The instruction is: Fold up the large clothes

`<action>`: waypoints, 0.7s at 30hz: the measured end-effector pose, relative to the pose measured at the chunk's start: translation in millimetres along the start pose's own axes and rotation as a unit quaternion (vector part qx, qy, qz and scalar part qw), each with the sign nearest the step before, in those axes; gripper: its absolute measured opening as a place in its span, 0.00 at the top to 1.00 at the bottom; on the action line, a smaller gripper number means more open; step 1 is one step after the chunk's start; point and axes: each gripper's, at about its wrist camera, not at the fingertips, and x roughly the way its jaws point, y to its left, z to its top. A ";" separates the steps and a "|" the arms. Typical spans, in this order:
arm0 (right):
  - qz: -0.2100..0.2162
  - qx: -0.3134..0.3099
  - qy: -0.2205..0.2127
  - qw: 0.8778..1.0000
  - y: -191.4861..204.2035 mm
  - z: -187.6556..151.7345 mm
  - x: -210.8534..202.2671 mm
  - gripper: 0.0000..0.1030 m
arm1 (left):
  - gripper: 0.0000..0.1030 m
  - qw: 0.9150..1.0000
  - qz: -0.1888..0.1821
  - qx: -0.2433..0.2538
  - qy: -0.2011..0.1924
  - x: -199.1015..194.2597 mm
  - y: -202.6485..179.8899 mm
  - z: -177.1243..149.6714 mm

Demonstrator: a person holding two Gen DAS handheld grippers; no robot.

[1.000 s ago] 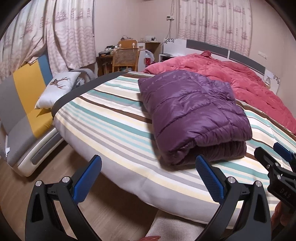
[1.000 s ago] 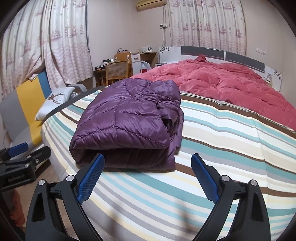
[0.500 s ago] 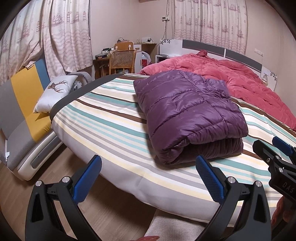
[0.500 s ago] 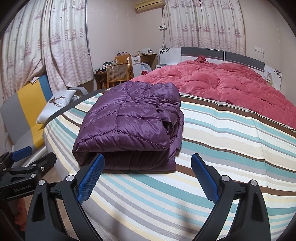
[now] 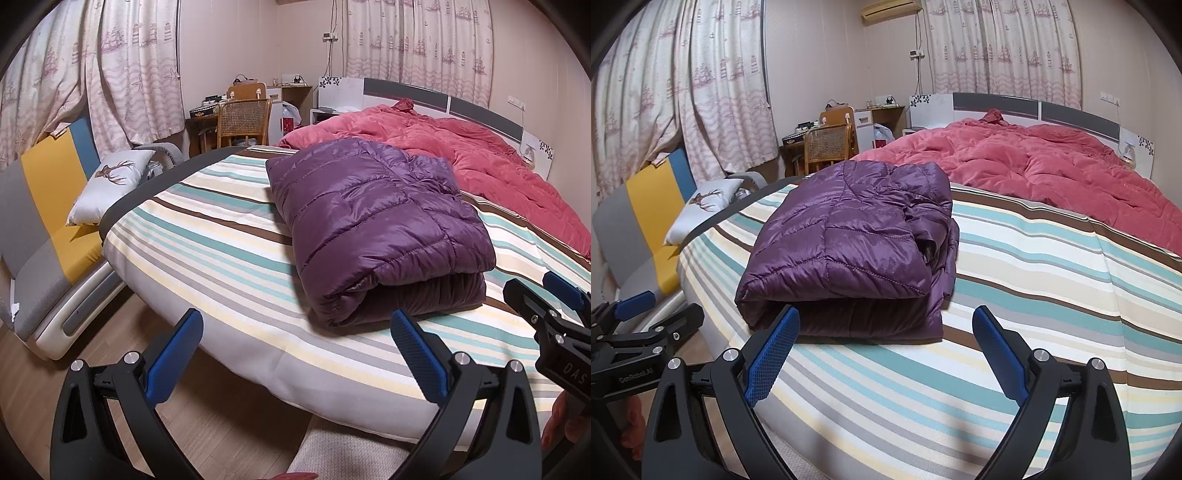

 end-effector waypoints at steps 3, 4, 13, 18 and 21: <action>0.000 0.000 0.001 1.000 0.3 -0.5 0.5 0.09 | 0.02 1.000 0.000 0.001 0.001 0.3 -0.5 -0.3; 0.001 0.000 0.001 1.000 0.3 -0.4 0.4 0.09 | 0.02 1.000 -0.001 0.002 0.001 0.2 -0.6 -0.6; 0.000 0.001 0.001 1.000 0.6 -0.8 1.2 0.09 | 0.02 1.000 0.002 0.001 0.002 1.0 0.1 -1.2; 0.000 0.001 0.003 1.000 0.9 -1.5 1.1 0.09 | 0.02 1.000 0.002 0.002 0.002 1.1 -0.4 -1.6; 0.001 0.000 0.005 1.000 0.9 -2.8 2.0 0.09 | 0.02 1.000 0.002 0.007 0.003 1.2 -0.8 -1.9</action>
